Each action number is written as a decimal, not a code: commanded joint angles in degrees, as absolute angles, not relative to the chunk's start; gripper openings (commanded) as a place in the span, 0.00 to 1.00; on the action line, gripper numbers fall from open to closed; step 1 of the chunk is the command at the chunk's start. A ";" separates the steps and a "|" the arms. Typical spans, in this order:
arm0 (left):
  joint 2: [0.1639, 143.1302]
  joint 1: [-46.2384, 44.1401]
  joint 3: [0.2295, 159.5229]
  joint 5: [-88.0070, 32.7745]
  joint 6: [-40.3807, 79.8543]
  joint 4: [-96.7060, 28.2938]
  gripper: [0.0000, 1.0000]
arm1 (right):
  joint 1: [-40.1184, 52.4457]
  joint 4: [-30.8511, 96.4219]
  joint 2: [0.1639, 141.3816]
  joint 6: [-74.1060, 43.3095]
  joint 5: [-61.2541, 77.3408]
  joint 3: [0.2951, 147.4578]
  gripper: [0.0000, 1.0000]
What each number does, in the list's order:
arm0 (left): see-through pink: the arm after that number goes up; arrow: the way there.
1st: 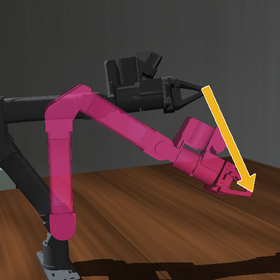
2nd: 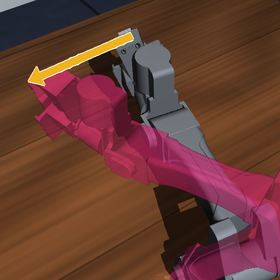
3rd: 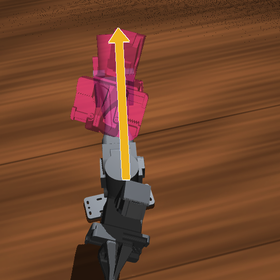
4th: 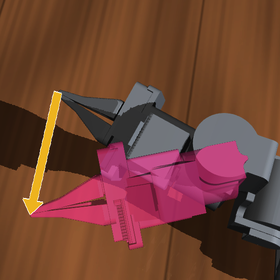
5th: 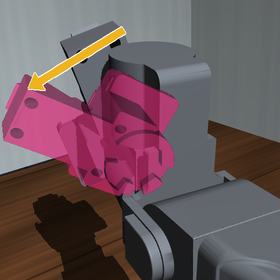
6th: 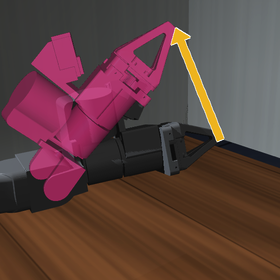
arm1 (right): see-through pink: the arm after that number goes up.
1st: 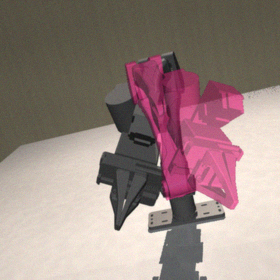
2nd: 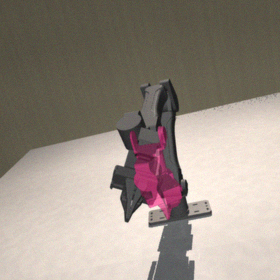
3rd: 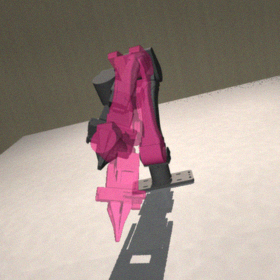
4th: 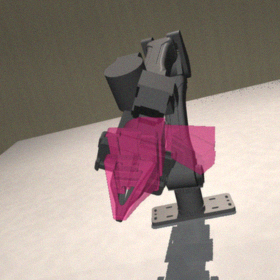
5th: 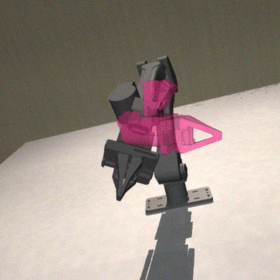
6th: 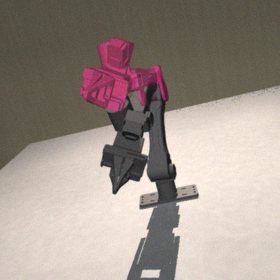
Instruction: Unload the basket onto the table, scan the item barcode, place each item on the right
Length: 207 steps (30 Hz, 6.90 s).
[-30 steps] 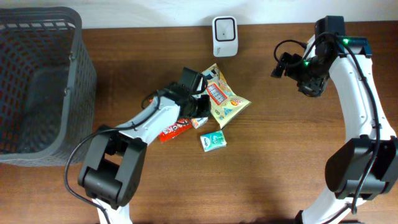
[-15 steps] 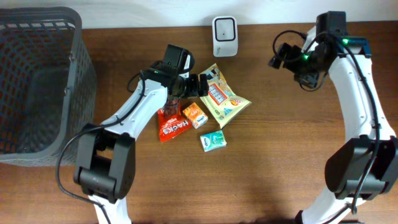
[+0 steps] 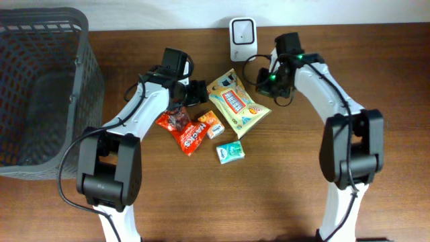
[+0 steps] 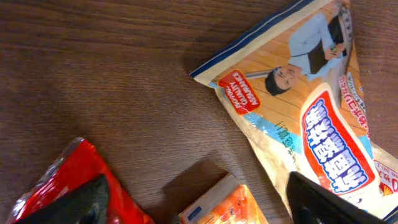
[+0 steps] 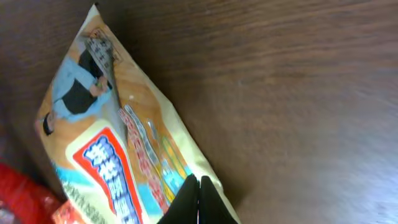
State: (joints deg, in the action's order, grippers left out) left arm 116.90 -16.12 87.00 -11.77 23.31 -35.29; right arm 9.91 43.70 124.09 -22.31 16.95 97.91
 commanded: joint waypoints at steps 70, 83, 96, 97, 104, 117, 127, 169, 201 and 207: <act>116.66 -28.40 105.89 48.84 -6.24 -43.97 0.00 | -3.62 97.34 126.56 -17.10 -3.22 143.96 0.04; 126.02 -37.50 105.89 49.04 -6.42 -47.51 0.01 | -4.16 97.34 125.91 -16.69 -3.31 143.96 0.04; 126.30 -44.93 105.93 27.03 -2.22 -51.11 0.21 | -4.16 97.34 125.93 -15.20 -3.22 143.96 0.04; 126.30 -44.75 106.24 26.09 -1.17 -51.81 0.19 | -4.16 97.34 125.93 -15.20 -3.03 143.96 0.04; 126.10 -39.22 114.96 23.42 4.54 -59.33 0.47 | -4.16 97.34 125.93 -15.20 2.59 143.92 0.16; 126.48 -21.12 115.33 -9.21 4.49 -64.49 0.99 | -3.81 97.27 126.21 -15.20 8.60 143.90 0.99; 126.65 -18.83 114.48 -0.36 7.29 -64.58 0.99 | 5.13 96.66 126.48 -14.81 10.11 137.21 0.99; 143.90 -16.38 114.37 -26.15 1.43 -66.65 0.05 | 11.33 78.65 127.13 -16.97 9.96 115.68 0.99; 136.92 -22.26 128.66 55.29 10.28 -75.94 0.00 | 11.18 73.23 127.13 -16.71 2.26 115.66 0.99; 136.92 -27.35 117.54 63.02 15.29 -71.99 0.00 | 11.18 73.25 127.13 -16.71 0.05 115.66 0.99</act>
State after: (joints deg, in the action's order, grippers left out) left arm 138.63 -24.88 121.47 56.23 10.85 -72.51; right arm 10.87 73.21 127.59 -16.49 2.57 115.96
